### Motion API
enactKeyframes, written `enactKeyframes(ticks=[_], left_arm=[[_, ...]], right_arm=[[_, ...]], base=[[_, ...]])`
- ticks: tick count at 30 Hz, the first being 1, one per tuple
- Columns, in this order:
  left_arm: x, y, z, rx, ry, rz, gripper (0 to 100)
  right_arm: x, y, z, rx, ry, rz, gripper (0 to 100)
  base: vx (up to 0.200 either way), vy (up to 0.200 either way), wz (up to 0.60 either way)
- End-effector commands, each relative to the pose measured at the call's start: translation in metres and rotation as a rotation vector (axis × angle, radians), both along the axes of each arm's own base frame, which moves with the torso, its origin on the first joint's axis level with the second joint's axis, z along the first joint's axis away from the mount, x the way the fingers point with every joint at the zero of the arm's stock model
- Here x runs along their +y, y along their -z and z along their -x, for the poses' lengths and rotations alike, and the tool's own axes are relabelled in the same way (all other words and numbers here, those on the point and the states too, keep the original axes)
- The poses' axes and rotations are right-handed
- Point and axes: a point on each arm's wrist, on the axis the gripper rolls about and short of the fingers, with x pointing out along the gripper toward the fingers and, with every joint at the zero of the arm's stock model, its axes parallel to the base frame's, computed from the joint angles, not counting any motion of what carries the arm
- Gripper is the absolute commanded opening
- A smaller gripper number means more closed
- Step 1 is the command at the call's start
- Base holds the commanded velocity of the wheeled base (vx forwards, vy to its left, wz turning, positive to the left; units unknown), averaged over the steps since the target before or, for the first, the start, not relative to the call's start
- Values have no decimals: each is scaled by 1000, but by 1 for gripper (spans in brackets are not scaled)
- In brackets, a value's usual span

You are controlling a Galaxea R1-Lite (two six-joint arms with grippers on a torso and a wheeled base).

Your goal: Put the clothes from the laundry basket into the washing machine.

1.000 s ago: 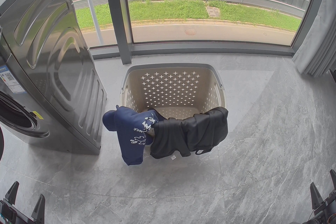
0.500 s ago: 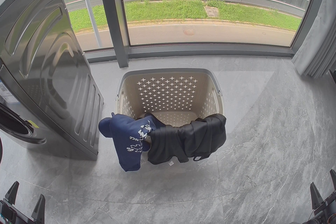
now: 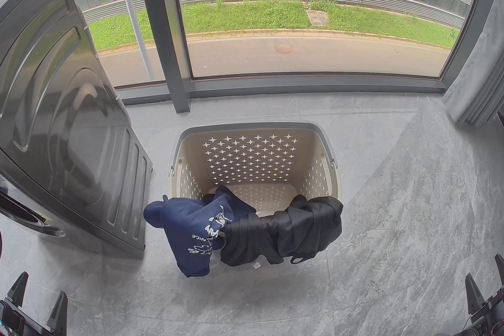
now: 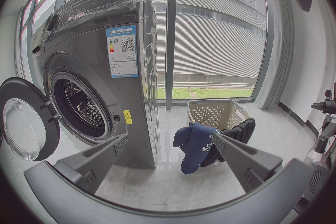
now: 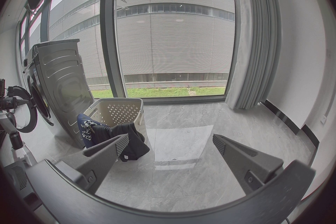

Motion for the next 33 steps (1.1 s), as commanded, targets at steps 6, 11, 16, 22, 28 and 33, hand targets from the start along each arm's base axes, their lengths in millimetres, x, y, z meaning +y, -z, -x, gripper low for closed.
enactKeyframes(ticks=[6,11,16,22,28,33], left_arm=[[0,4,0,2,-1,2,100],[0,4,0,2,-1,2,100],[0,4,0,2,-1,0,100],[0,4,0,2,-1,-1,100],[0,4,0,2,-1,0,100],[0,4,0,2,-1,0,100]], right_arm=[[0,5,-1,10,-1,-1,100],[0,4,-1,2,11,-7,100],[0,-57,6,-139,-17,-32,100],[4,-58,-56,259,-134,-70,100],[16,-52,-126,459,-167,-123,100],[27,-38,-163,549,-189,-126,100]], base=[[-167,0,0],[-40,0,0],[0,0,0],[0,0,0],[0,0,0],[0,0,0]])
